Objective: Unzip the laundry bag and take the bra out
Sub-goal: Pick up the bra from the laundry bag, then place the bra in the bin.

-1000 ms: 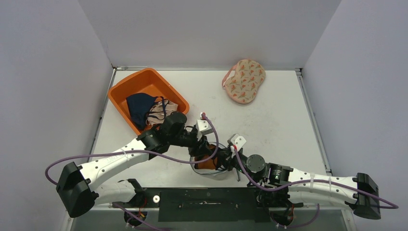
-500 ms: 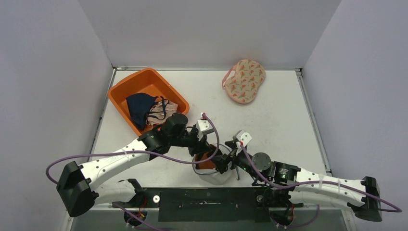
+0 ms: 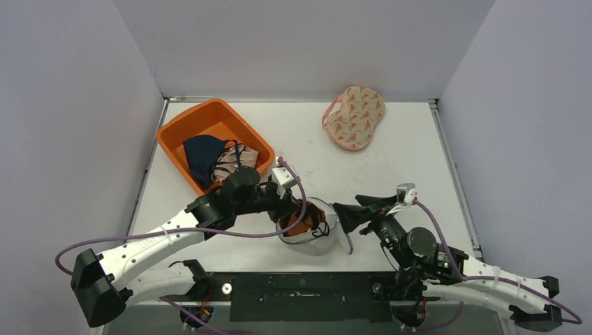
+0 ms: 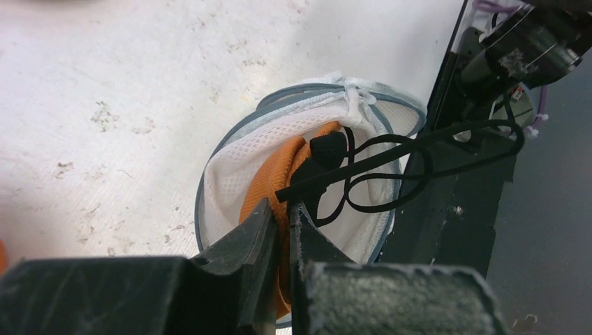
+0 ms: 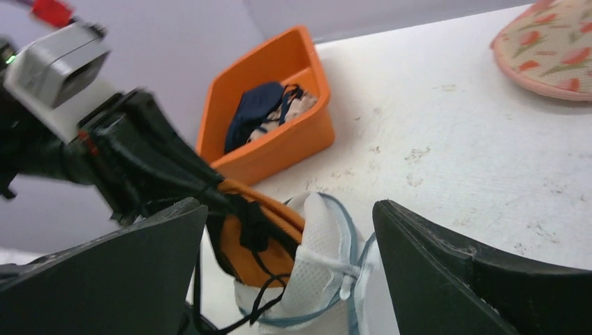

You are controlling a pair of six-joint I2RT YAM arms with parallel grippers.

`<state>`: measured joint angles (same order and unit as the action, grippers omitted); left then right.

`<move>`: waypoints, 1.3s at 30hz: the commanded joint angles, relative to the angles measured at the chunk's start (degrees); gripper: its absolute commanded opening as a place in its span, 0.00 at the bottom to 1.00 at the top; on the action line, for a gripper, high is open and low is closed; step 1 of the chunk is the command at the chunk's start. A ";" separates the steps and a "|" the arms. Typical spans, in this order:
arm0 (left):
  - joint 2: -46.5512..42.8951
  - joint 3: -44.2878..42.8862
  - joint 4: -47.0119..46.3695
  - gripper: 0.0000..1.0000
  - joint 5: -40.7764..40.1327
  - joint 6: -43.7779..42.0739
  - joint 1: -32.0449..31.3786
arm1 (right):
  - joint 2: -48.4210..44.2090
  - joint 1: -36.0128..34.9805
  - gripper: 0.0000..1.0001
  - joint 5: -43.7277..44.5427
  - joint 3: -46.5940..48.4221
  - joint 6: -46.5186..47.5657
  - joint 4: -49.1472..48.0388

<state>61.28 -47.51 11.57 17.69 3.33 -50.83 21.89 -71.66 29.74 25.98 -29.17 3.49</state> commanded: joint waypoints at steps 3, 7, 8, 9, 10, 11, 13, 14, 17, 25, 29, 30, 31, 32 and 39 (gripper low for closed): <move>-5.47 -1.22 -4.45 0.00 -2.74 2.47 -0.59 | 2.19 0.27 0.98 11.59 -1.20 -13.70 7.33; -6.07 -1.81 -2.65 0.00 -4.17 2.10 -0.78 | 9.48 0.37 0.97 8.76 -0.91 -17.12 6.38; -6.27 -2.07 -1.94 0.00 -4.66 1.99 -0.83 | 10.84 0.38 0.96 8.61 -0.95 -17.82 5.70; -6.72 -2.47 -1.09 0.00 -5.09 1.76 -0.85 | 12.04 0.38 0.95 8.70 -1.01 -18.49 5.46; -7.18 -2.83 -0.12 0.00 -5.69 1.54 -0.93 | 13.03 0.38 0.93 8.93 -1.09 -19.19 5.44; -7.93 -3.24 0.72 0.00 -6.32 1.28 -0.96 | 13.77 0.38 0.91 9.38 -1.17 -19.90 5.62; -9.43 -3.98 2.20 0.00 -7.53 0.92 -0.97 | 14.27 0.38 0.87 10.40 -1.47 -21.02 5.86; -10.18 -4.45 2.87 0.00 -7.97 0.68 -0.95 | 14.16 0.38 0.85 11.03 -1.66 -21.53 6.20; -12.01 -5.33 4.26 0.00 -9.43 0.21 -0.95 | 13.38 0.41 0.82 12.47 -2.10 -22.98 7.83; -13.36 -6.54 3.40 0.00 -16.71 2.02 -0.93 | 5.94 0.31 0.92 13.98 -2.05 -23.33 11.33; -12.85 -10.48 5.10 0.00 -29.69 6.03 -0.63 | 2.20 0.38 0.90 13.73 1.13 -19.66 14.61; -12.44 -12.11 6.13 0.00 -32.23 6.93 -0.41 | 1.55 0.38 0.90 13.06 1.76 -17.74 14.31; -11.95 -13.86 7.14 0.00 -34.32 7.86 -0.10 | 1.09 0.38 0.90 11.80 2.48 -15.95 13.93; -11.81 -15.43 7.75 0.00 -36.00 8.66 0.23 | 0.93 0.33 0.90 11.01 3.10 -13.73 13.25; -12.07 -23.28 7.55 0.00 -44.18 10.39 3.00 | 1.83 0.38 0.90 -0.22 6.43 -3.76 8.25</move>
<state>49.93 -64.99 20.45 -18.02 11.75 -49.19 23.20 -71.55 35.66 29.47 -39.51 15.53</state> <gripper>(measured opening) 0.048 0.900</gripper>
